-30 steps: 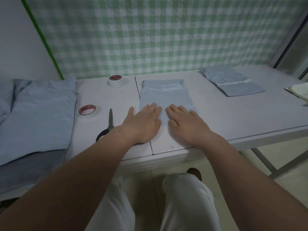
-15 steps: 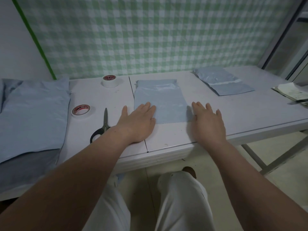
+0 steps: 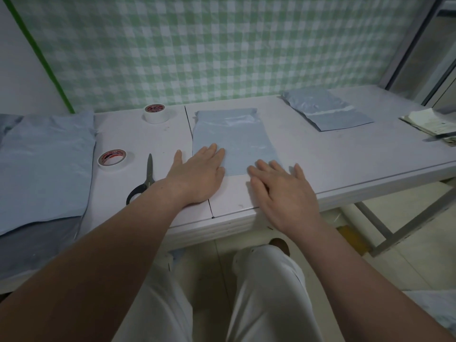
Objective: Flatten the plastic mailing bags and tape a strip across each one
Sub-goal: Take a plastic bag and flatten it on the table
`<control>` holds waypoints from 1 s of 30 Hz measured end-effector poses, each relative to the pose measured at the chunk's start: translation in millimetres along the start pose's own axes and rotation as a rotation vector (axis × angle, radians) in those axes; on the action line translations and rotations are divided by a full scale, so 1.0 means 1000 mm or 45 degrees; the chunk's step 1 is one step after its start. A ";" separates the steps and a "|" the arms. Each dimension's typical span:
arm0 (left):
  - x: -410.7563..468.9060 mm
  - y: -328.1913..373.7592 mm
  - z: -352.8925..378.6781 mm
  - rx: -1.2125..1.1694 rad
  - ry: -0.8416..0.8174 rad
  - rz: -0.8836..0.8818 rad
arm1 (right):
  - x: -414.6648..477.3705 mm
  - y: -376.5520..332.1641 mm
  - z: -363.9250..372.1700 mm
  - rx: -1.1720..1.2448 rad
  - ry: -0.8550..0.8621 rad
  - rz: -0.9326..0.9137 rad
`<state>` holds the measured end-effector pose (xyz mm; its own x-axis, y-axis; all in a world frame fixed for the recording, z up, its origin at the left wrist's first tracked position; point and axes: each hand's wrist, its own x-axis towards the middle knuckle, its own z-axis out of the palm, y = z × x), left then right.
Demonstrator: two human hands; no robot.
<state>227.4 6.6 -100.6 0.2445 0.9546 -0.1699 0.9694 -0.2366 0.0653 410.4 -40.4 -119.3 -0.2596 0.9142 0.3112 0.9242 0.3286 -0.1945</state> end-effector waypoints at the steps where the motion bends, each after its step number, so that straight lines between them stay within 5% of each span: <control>1: 0.000 0.000 0.000 -0.008 -0.001 -0.002 | -0.001 0.004 -0.001 -0.003 0.022 0.034; 6: -0.008 0.009 -0.003 0.045 0.192 0.031 | -0.003 0.009 -0.001 -0.006 0.058 0.052; 10: -0.012 0.027 -0.004 0.090 0.509 0.399 | -0.005 0.009 0.001 -0.024 0.075 0.055; 16: -0.005 0.028 -0.007 0.159 0.494 0.567 | -0.005 0.009 0.003 -0.016 0.083 0.050; 30: -0.022 -0.007 -0.022 0.295 0.265 0.371 | -0.005 0.010 0.000 0.009 0.056 0.074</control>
<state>214.5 -9.0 -75.3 0.5224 0.8523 0.0269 0.8455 -0.5137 -0.1456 420.6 -41.7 -123.0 -0.1925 0.9206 0.3397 0.9353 0.2769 -0.2203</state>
